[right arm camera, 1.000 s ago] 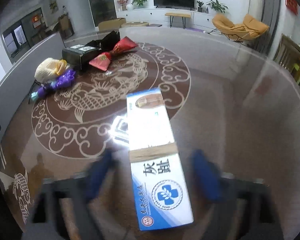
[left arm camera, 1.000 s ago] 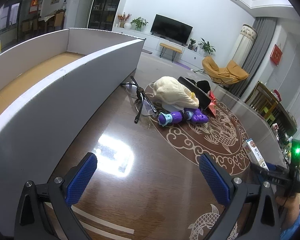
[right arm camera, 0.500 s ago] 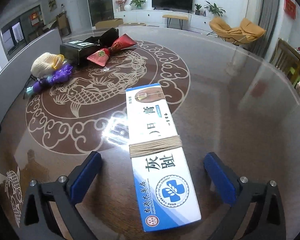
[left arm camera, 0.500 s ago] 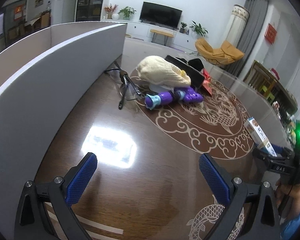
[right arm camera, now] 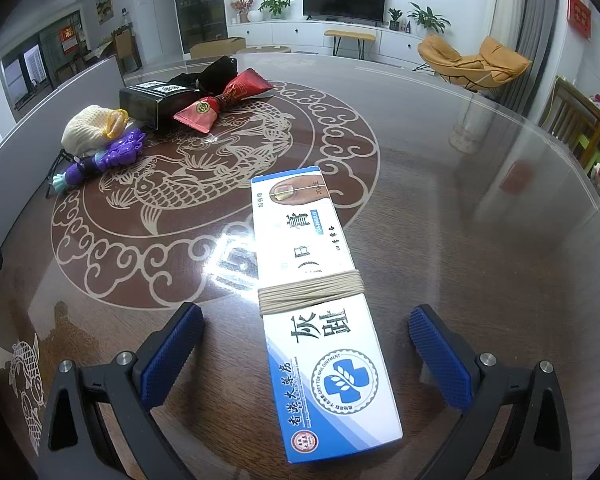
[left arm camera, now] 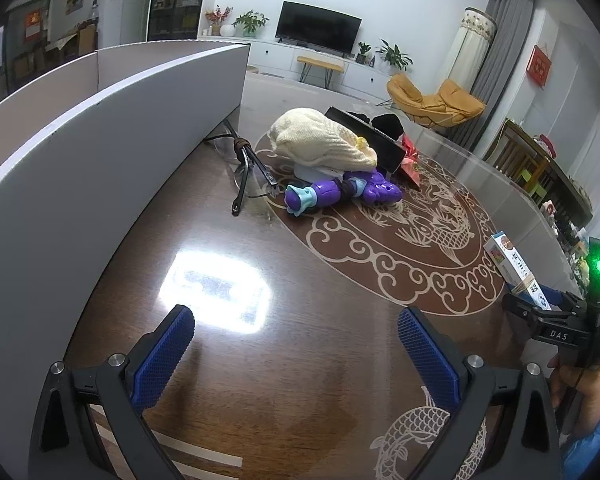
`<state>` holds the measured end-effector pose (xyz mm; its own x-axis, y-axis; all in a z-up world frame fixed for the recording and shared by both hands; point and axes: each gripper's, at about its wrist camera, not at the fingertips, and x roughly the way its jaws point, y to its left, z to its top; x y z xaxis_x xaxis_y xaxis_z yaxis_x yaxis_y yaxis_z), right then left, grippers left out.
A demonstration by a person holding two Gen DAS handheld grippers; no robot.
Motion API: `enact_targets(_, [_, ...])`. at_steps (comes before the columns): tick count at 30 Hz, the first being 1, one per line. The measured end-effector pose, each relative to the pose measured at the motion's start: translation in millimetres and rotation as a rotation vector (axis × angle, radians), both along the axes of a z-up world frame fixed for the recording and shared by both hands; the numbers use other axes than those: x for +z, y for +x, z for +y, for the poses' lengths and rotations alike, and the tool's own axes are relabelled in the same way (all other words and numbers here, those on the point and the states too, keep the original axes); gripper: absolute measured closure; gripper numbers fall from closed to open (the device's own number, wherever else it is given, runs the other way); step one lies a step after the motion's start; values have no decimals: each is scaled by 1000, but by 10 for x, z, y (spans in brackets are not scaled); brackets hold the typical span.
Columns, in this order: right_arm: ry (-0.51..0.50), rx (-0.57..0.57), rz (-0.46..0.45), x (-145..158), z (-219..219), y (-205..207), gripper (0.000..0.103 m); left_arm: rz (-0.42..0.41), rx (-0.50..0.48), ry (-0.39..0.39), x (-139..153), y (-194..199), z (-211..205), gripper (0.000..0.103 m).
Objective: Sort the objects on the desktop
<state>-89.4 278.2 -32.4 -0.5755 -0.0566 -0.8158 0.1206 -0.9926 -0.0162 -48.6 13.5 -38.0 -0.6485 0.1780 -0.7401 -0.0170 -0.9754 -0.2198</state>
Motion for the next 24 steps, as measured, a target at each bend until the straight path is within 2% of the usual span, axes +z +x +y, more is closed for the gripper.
enact_targets(24, [0, -2, 1, 3, 1, 4, 0, 3, 4, 13, 12, 7, -19, 0])
